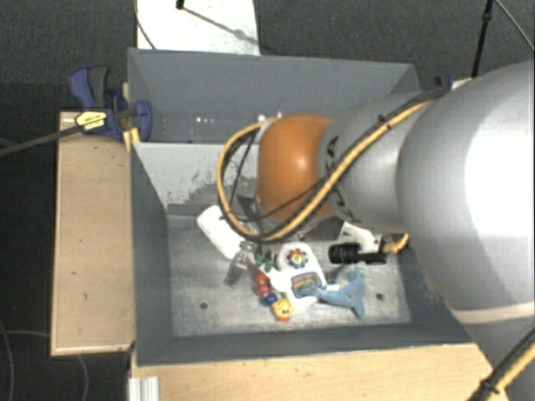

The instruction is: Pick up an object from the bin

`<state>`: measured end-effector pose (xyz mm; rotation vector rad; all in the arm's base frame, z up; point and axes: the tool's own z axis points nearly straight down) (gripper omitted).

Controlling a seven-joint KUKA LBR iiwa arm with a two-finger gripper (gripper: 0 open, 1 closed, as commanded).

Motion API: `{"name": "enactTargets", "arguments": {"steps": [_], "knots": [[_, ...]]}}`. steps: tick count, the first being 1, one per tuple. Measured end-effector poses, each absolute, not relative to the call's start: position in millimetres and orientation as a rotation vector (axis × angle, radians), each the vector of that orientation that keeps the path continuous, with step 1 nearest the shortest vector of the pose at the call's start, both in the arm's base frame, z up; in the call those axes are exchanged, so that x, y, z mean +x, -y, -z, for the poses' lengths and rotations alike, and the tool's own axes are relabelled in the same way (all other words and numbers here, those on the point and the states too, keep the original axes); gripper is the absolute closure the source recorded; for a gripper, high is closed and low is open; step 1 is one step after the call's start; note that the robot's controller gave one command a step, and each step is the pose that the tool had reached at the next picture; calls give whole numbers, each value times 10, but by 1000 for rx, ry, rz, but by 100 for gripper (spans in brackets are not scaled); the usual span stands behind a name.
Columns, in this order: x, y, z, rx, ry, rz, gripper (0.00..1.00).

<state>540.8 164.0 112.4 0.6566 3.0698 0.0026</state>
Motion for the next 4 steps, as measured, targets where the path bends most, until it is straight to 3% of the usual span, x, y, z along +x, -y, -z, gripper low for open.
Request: {"name": "enactTargets", "arguments": {"steps": [1,2,4], "knots": [[5440,-1606,-883,824,-3032,0,0],[5504,-1614,-752,856,-3028,-6,100],[5489,-1611,-799,856,-3029,-3,100]]}}
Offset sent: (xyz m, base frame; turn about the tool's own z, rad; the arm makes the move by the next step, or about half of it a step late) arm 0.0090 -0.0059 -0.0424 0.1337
